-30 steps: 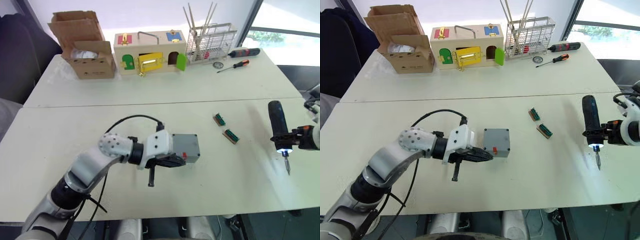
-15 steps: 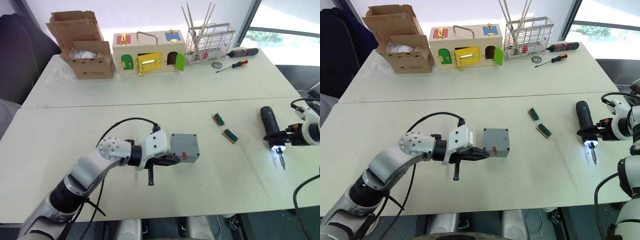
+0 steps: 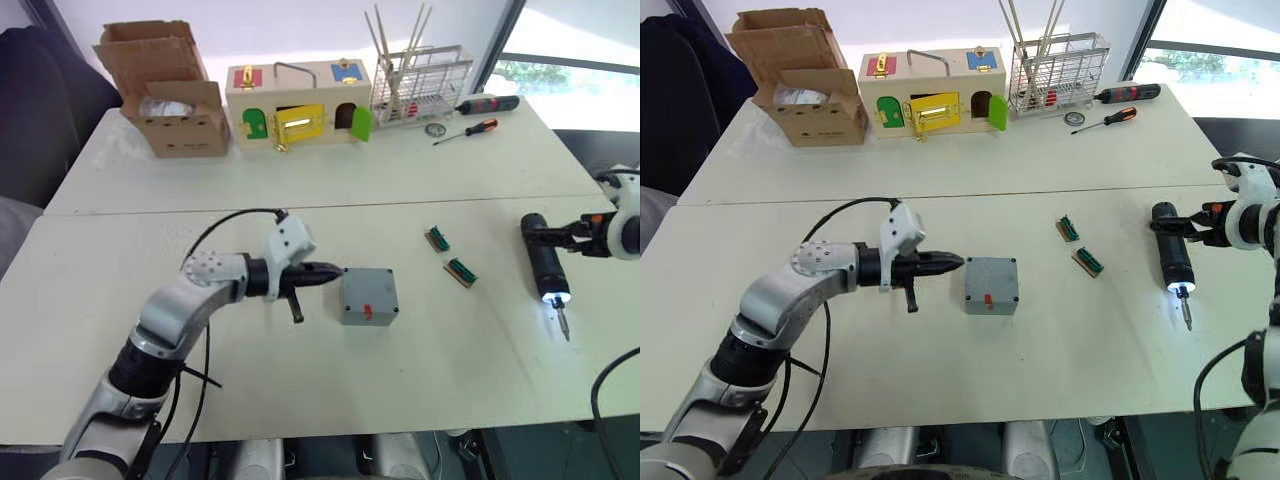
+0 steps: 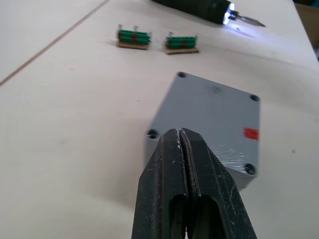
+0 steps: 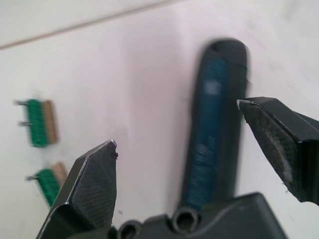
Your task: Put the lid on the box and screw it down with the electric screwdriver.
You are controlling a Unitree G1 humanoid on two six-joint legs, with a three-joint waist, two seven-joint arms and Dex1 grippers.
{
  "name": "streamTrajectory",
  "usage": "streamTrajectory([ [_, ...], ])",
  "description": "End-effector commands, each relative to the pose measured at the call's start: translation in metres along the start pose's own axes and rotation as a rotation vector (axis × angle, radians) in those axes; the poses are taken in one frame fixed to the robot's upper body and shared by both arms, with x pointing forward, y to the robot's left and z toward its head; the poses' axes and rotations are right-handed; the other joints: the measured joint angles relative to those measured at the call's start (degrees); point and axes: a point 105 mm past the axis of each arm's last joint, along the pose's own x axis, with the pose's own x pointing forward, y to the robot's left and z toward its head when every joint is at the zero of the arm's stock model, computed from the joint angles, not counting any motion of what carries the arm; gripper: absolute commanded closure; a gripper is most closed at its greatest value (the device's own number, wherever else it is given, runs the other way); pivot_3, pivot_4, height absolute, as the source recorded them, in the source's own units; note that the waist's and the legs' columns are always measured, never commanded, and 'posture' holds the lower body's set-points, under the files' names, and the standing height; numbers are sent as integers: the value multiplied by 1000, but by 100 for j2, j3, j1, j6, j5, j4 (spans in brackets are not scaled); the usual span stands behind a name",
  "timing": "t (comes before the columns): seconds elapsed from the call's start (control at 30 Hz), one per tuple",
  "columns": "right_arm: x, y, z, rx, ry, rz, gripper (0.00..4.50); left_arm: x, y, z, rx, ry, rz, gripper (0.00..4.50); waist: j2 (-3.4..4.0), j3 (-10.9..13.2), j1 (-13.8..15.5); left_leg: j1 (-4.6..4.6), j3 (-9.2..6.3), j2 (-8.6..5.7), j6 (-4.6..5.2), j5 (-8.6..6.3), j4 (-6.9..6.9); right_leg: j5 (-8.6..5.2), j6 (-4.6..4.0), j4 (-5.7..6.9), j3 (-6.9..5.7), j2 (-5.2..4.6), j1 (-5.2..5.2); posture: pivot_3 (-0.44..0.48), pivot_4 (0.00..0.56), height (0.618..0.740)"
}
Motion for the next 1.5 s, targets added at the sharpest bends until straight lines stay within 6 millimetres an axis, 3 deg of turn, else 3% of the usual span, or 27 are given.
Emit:
streamTrajectory([
  [0.03, -13, 34, 30, -94, -234, 70, 32, -6, 4, 4, 23, -8, 12, 4500, -1, 0, 1, 1, 0, -1, 0, 0, 0, 0, 0, 0, 0, 0, 2, 0, 150, 728],
  [0.13, -22, 97, 9, -114, -247, 295, 32, -10, 11, -4, 16, 24, 60, 4500, -1, 0, 27, 1, -2, -1, -3, 2, 1, 1, 2, 6, 0, 0, 1, 0, 150, 728],
  [0.23, -27, 136, -15, -163, -180, 403, 32, -11, 15, -13, 12, 57, 87, 4500, -1, 0, 85, 2, -8, 0, -3, 2, 2, 1, 2, 9, 0, 2, 1, 0, 150, 728],
  [0.3, -27, 175, -40, -205, -109, 528, 32, -3, 12, -24, 9, 92, 72, 4500, -9, -3, 112, 3, -10, -1, -2, 1, 3, 1, 1, 5, 1, 1, 3, 0, 150, 728],
  [0.37, -27, 195, -54, -216, -75, 595, 32, 3, 7, -31, 2, 108, 40, 4500, -18, -4, 118, 8, -20, -1, 4, -2, 3, 0, 0, 2, 0, 1, 10, 0, 150, 728],
  [0.53, -24, 211, -71, -227, -25, 644, 32, 23, -2, -36, 11, 110, -16, 4500, -32, -4, 120, 3, -22, -6, 21, -12, 8, 1, -1, -9, 4, -4, 10, 0, 150, 728],
  [0.73, -17, 230, -73, -220, -36, 687, 32, 39, -6, -27, 34, 91, -61, 4500, -39, -1, 116, 4, -26, -4, 45, -25, 7, 1, -2, -1, 4, 0, 8, 0, 150, 728],
  [0.9, -24, 248, -80, -199, -10, 752, 32, 54, -8, -19, 76, 78, -110, 4500, -42, -2, 128, 2, -26, -5, 45, -25, 7, 1, -2, -3, 3, -1, 7, 0, 150, 728],
  [1.1, -31, 265, -78, -185, -27, 779, 32, 66, 9, -28, 119, 120, -79, 4500, -50, -2, 112, 4, -28, -5, 50, -28, 8, 1, -2, -1, 3, -1, 7, 0, 150, 728],
  [1.2, -34, 253, -78, -207, -18, 717, 32, 63, 26, -30, 122, 126, -6, 4500, -56, 0, 117, 3, -28, -4, 53, -29, 7, 1, -3, -2, 3, 0, 6, 0, 150, 728],
  [1.3, -36, 227, -81, -283, 30, 626, 32, 45, 37, -31, 119, 137, 43, 4500, -61, 1, 116, 2, -26, -5, 60, -33, 8, 1, -2, -3, 3, -3, 6, 0, 150, 728],
  [1.4, -28, 205, -76, -359, 30, 572, 32, 21, 27, -38, 135, 188, 21, 4500, -67, 0, 56, 3, -23, -2, 61, -34, 7, 1, -3, -3, 4, -3, 2, 0, 150, 728],
  [1.5, -16, 199, -68, -391, -9, 579, 32, 6, 7, -47, 139, 235, -38, 4500, -66, -1, 64, 7, -24, 1, 58, -32, 4, 1, -3, 2, 4, 0, 3, 0, 150, 728],
])
